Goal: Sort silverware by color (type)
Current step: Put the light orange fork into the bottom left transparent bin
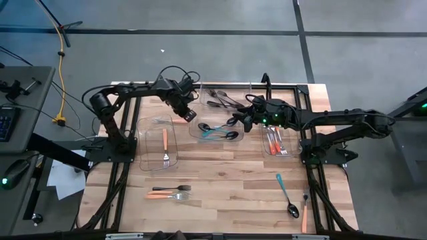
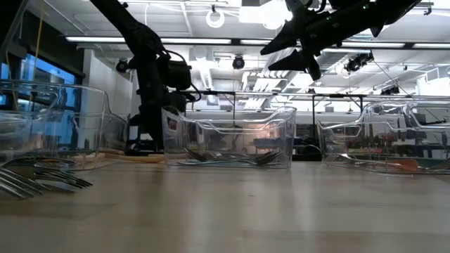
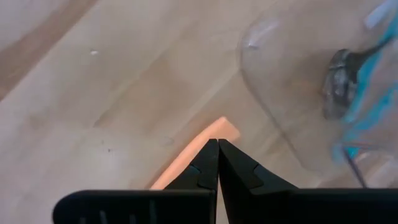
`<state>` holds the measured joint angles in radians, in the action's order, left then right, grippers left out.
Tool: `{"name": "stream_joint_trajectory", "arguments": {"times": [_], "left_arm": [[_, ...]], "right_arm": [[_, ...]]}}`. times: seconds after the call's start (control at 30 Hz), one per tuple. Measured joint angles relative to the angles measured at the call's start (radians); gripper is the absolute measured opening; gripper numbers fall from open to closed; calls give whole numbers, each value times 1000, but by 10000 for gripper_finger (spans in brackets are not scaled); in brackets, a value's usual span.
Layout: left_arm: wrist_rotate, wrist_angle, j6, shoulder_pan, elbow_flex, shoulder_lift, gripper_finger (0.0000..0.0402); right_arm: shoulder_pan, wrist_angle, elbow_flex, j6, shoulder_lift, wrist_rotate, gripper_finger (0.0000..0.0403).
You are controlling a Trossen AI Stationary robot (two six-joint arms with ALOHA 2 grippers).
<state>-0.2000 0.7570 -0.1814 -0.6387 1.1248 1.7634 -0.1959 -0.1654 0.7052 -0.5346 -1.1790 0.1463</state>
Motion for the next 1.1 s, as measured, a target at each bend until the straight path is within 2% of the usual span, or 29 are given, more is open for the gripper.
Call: {"name": "stream_joint_trajectory", "arguments": {"times": [0.17, 0.37, 0.5, 0.7, 0.77, 0.93, 1.1], "left_arm": [[-15, -11, -12, 3, 2, -17, 0], [-87, 34, 88, -12, 1, -3, 0], [-258, -14, 169, -59, 1, -4, 0], [-503, 1, 456, -121, 1, -4, 0], [-509, 10, 527, -136, 1, -4, 0], [-385, 46, 703, -143, 1, -4, 0], [-367, 62, 829, -142, 2, 32, 0]], "right_arm": [[0, 4, 0, 0, 0, 0, 197], [0, 4, 0, 0, 0, 0, 197], [0, 4, 0, -1, 0, 0, 197], [0, 4, 0, -19, 0, 0, 197], [0, 4, 0, -28, 0, 0, 197], [0, 4, 0, -52, 0, 0, 197], [0, 4, 0, -53, 0, 0, 197]]}}
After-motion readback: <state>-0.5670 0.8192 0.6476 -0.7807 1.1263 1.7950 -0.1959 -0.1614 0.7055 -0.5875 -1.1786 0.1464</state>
